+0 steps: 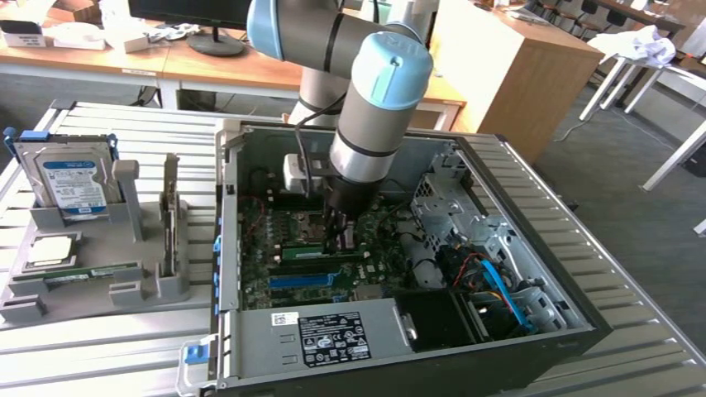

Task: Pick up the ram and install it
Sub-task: 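Insert the ram into the slot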

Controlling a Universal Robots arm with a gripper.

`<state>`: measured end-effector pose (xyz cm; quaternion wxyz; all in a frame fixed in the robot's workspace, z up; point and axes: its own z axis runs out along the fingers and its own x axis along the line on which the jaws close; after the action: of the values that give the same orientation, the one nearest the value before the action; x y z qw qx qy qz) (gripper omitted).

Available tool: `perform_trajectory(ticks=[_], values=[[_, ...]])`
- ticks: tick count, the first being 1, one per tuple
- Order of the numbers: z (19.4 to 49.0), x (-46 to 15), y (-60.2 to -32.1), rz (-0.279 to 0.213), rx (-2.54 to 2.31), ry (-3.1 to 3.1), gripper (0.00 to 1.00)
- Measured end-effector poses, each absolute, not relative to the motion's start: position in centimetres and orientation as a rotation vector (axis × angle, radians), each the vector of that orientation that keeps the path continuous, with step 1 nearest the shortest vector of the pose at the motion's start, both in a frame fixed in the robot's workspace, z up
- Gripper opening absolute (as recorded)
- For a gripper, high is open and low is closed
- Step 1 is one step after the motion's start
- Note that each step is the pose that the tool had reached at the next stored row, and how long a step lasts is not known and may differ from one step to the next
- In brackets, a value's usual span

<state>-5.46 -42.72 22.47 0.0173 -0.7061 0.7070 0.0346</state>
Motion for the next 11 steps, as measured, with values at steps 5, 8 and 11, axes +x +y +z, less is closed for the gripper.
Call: perform_trajectory(ticks=[5, 8, 11], values=[[22.47, -5.48, -42.72, 0.108, -2.195, 2.197, 0.12], [22.47, -5.47, -42.72, 0.108, -2.195, 2.197, 0.12], [22.46, -5.48, -42.72, 0.108, -2.195, 2.196, 0.12]])
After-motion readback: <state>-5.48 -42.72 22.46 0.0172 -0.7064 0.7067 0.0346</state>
